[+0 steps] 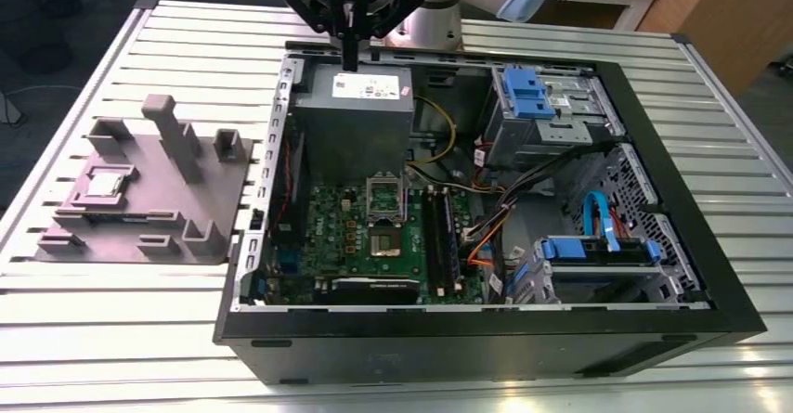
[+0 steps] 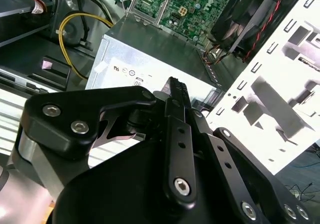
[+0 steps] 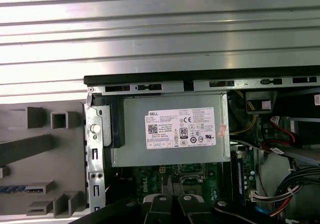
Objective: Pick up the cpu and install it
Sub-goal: 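Reach for the cpu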
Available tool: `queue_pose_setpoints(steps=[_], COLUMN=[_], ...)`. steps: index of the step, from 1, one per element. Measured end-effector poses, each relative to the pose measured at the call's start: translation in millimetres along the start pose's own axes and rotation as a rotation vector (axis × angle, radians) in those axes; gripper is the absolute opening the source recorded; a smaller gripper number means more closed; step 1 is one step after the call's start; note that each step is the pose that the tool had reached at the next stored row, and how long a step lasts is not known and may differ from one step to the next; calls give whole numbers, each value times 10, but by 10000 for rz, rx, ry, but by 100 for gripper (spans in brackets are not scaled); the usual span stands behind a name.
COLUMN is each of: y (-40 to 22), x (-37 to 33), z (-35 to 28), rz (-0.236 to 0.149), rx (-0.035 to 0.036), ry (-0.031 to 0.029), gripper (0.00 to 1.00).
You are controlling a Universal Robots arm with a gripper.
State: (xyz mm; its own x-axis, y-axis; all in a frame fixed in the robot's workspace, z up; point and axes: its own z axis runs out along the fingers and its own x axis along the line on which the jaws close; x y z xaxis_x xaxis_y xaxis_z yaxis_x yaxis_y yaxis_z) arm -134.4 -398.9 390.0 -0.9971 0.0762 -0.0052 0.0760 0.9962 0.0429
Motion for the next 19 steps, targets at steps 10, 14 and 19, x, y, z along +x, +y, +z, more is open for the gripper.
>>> queue_pose_setpoints(steps=[10,14,19], y=[-2,-3,-4], x=[23,32,47], z=[4,5,7], rz=[2,0,1], rx=[2,2,2], ry=[15,22,27], gripper=[10,10,10])
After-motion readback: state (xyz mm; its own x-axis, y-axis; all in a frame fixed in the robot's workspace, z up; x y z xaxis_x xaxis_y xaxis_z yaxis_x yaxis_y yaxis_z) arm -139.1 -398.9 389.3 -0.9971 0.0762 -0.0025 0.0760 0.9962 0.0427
